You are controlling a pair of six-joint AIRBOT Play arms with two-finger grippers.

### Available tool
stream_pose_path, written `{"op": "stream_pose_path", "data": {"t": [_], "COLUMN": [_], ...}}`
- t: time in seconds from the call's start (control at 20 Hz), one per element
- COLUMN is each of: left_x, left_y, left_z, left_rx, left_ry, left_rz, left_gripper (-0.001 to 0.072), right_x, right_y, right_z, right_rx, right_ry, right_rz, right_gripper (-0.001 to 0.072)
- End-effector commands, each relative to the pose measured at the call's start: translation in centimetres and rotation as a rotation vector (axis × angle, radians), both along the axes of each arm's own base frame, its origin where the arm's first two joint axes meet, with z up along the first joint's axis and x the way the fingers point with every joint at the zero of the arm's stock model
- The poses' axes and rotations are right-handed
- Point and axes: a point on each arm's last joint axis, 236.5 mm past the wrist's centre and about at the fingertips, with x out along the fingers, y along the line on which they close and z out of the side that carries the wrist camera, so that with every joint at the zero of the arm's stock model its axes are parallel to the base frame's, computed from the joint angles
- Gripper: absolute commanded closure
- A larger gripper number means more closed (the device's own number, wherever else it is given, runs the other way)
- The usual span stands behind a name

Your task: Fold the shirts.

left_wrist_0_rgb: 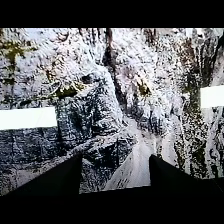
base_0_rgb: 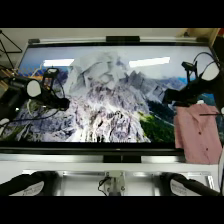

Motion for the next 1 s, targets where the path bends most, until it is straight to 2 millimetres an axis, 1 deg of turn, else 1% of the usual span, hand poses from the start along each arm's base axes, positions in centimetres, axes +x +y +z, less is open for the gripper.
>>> {"op": "stream_pose_path", "data": {"t": [0.0, 0.75, 0.85, 0.95], "left_x": [0.0, 0.0, 1.1, 2.5], "left_y": [0.0, -0.1, -0.9, -1.6], "left_z": [0.0, 0.0, 0.4, 0.9], "left_rx": [0.000, -0.007, -0.071, -0.126], "left_ry": [0.000, 0.000, -0.040, -0.096], "left_rz": [-0.001, 0.015, 0.106, 0.169], "left_gripper": [0.0176, 0.0176, 0.0176, 0.0175], "right_x": [0.0, 0.0, 0.3, 1.2], "right_y": [0.0, 0.0, 0.0, -0.1], "right_z": [0.0, 0.0, 0.0, 0.2], "right_rx": [0.000, 0.000, 0.000, -0.001], "right_ry": [0.000, 0.000, -0.012, -0.049], "right_rz": [0.000, 0.000, -0.002, -0.010], "right_gripper": [0.0114, 0.0114, 0.0114, 0.0115]}}
